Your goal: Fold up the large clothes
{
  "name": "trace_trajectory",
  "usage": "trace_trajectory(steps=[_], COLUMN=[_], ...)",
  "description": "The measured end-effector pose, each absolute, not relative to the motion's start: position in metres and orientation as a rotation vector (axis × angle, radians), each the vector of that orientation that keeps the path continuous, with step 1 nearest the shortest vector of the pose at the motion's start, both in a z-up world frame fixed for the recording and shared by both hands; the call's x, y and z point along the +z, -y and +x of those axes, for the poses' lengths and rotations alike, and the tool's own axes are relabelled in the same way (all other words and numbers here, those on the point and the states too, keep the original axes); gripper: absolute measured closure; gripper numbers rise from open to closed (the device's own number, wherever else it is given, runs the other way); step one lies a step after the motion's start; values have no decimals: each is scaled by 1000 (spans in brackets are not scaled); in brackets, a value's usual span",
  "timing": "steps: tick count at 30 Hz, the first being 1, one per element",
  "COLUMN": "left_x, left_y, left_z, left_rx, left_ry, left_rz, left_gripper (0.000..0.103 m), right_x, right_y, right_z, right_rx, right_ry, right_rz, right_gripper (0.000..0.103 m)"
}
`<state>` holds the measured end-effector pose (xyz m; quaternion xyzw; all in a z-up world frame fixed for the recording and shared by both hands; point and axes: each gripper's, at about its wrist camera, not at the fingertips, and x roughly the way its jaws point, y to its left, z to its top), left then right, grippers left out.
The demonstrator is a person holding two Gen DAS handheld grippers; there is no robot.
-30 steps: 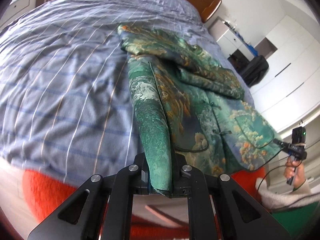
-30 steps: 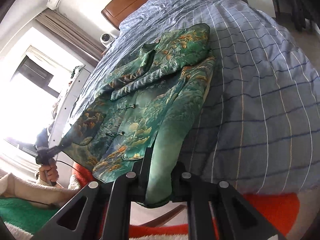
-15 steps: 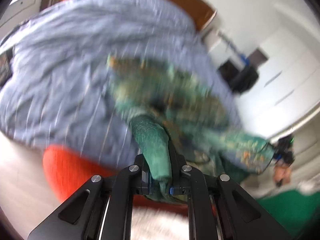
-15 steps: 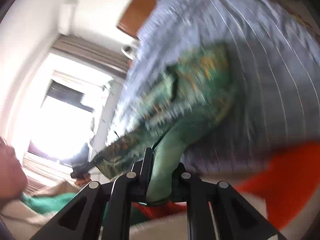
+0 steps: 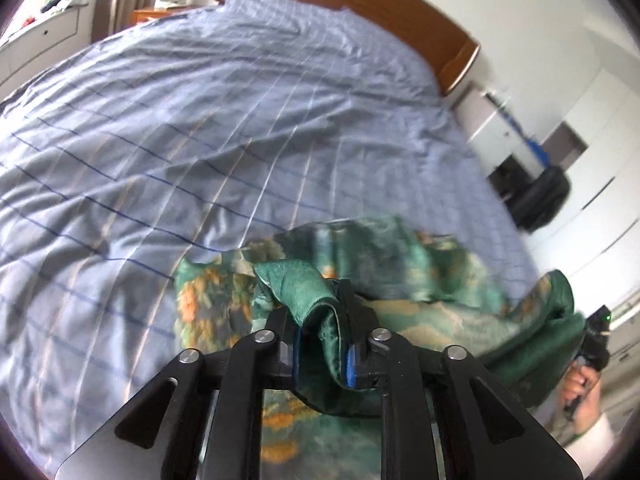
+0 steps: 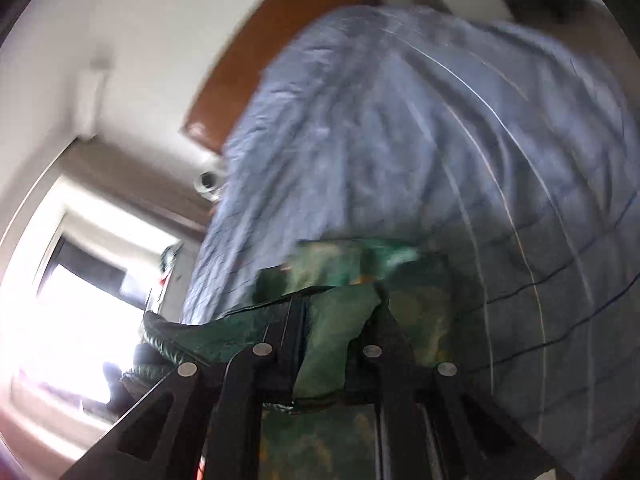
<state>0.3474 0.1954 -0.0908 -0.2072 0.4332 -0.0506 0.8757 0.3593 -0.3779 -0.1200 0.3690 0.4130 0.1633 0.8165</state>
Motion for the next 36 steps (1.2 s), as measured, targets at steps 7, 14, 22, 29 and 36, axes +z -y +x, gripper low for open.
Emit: trace_trajectory(steps=[7,14,22,29,36], left_x=[-98,-74,-119,-98,-67], left_y=[-229,-268,-175,-171,-185], left_z=[353,318,346,365,374], left_rx=[-180,-223,-137,15,127], left_ry=[-933,-830,-997,-972,-793], left_rz=[-663,-697,-320,-289,-233], left_gripper=[34,3,6,94,94], right_x=[-172,-122,-122,-83,-34], right_y=[390,416,333,298,298], right_z=[387,380,389,390,404], right_rx=[343,318,296,155,113], right_ry=[-967,-825,-978,-893,-700], right_rz=[1092,989,371,125,66], right_gripper=[54,19,19,91,91])
